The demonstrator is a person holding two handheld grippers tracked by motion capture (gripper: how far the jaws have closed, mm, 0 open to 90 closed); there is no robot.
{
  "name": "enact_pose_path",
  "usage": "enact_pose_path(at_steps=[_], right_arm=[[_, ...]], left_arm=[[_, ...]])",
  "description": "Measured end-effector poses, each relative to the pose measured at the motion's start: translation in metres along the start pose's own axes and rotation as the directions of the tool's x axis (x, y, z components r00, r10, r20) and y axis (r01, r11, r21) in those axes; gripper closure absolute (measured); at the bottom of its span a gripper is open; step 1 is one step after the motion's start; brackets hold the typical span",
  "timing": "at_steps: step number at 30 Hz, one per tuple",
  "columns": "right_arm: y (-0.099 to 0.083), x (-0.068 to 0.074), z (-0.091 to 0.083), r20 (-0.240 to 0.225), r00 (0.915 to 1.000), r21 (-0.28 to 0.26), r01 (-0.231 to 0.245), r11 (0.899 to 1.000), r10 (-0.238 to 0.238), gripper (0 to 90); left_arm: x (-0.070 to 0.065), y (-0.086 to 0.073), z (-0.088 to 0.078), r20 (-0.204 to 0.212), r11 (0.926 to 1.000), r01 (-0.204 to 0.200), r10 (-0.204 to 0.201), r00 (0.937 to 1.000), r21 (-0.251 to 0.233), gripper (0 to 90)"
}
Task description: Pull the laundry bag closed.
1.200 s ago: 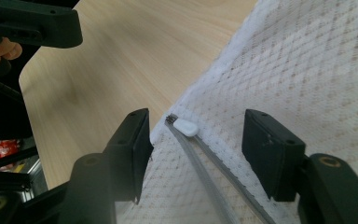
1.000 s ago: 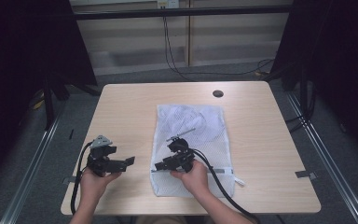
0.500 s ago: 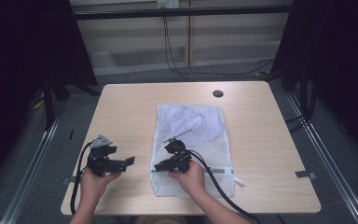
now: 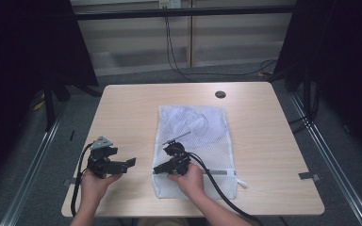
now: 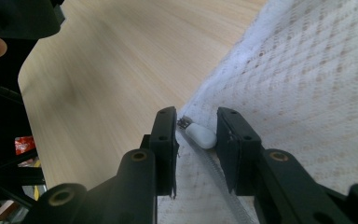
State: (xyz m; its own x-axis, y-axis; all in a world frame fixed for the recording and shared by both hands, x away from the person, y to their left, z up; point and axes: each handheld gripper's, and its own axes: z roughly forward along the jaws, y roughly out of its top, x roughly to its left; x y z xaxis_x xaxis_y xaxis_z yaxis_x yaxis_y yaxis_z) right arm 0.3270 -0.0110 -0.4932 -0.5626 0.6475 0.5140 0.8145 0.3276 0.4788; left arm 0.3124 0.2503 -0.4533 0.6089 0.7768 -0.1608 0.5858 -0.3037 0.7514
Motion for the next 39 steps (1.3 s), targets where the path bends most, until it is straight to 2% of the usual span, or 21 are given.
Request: enact_pose_path(at_steps=[6, 11, 25, 27, 33, 39], right_arm=[[0.001, 0.001, 0.0, -0.009, 0.9999, -0.01, -0.005, 1.0, 0.005, 76.0], [0.002, 0.003, 0.001, -0.03, 0.9993, -0.014, -0.022, 1.0, 0.021, 77.1], [0.004, 0.003, 0.007, -0.019, 0.9993, 0.017, -0.03, 0.999, 0.031, 83.2], [0.004, 0.003, 0.007, -0.024, 0.9987, 0.019, -0.045, 0.999, 0.046, 84.4], [0.004, 0.002, 0.002, -0.041, 0.9985, 0.008, -0.037, 0.999, 0.037, 86.6], [0.006, 0.001, -0.007, -0.081, 0.995, -0.009, -0.059, 0.998, 0.058, 86.9]], left_arm=[[0.001, 0.0, 0.0, -0.001, 1.0, 0.001, -0.001, 1.0, -0.002, 8.6], [0.001, 0.0, 0.0, -0.002, 1.0, 0.001, -0.001, 1.0, -0.001, 8.6], [0.001, -0.001, 0.0, -0.001, 1.0, 0.001, -0.001, 1.0, -0.001, 8.6], [0.0, -0.001, 0.0, 0.003, 1.0, 0.002, -0.002, 1.0, -0.007, 8.6], [-0.002, -0.001, 0.0, 0.021, 1.0, 0.004, -0.004, 0.9998, 0.002, 8.8], [-0.005, 0.001, 0.001, 0.073, 0.9998, 0.022, -0.022, 0.9971, 0.002, 9.4]])
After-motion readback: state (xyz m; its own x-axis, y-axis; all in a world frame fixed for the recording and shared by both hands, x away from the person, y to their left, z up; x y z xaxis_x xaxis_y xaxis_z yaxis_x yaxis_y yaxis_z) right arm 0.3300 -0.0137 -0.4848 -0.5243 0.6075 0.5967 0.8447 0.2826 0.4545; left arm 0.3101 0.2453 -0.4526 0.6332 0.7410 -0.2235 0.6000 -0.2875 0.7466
